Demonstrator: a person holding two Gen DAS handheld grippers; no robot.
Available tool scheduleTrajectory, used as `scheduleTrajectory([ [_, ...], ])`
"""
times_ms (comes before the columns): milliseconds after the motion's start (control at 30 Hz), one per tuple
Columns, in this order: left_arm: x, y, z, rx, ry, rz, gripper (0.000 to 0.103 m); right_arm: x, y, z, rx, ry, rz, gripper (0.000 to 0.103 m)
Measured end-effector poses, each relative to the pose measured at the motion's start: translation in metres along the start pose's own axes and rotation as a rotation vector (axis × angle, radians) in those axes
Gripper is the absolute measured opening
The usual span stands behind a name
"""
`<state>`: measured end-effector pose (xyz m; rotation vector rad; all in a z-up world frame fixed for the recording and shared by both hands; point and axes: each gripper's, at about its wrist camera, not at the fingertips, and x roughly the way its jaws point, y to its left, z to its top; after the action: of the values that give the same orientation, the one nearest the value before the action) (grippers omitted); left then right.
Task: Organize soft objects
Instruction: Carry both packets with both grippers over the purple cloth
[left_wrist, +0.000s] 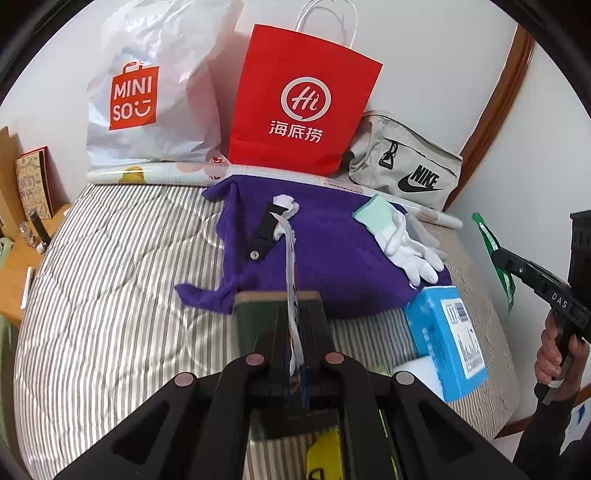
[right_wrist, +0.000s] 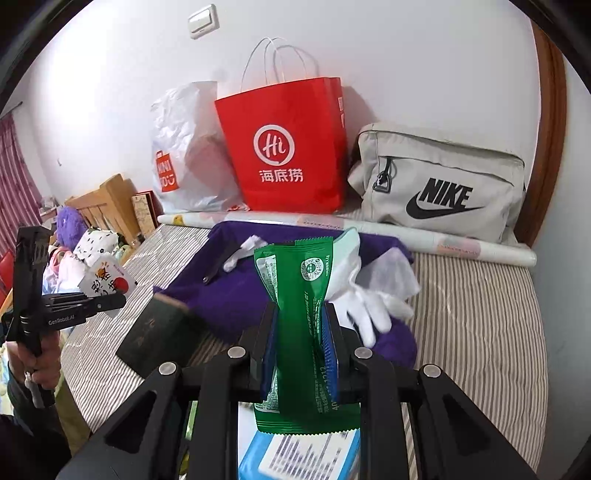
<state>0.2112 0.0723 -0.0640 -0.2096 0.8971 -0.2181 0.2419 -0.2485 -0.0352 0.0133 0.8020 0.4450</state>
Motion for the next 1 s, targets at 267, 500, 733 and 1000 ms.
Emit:
scheduleTrajectory([
  [267,0.020,0.001,0.016,0.007,0.019,0.000,0.005,0.040,-0.005,0.016,0.002,0.043,0.011,0.023],
  [500,0.037,0.008,0.027,-0.009,0.046,-0.008,0.005,0.077,-0.012,0.022,0.001,0.094,0.006,0.023],
  [733,0.058,0.007,0.045,0.007,0.076,-0.001,0.005,0.113,-0.013,0.025,-0.036,0.164,0.021,0.023],
  [1000,0.089,0.003,0.060,0.027,0.117,-0.017,0.005,0.152,-0.007,0.028,-0.110,0.254,0.013,0.023],
])
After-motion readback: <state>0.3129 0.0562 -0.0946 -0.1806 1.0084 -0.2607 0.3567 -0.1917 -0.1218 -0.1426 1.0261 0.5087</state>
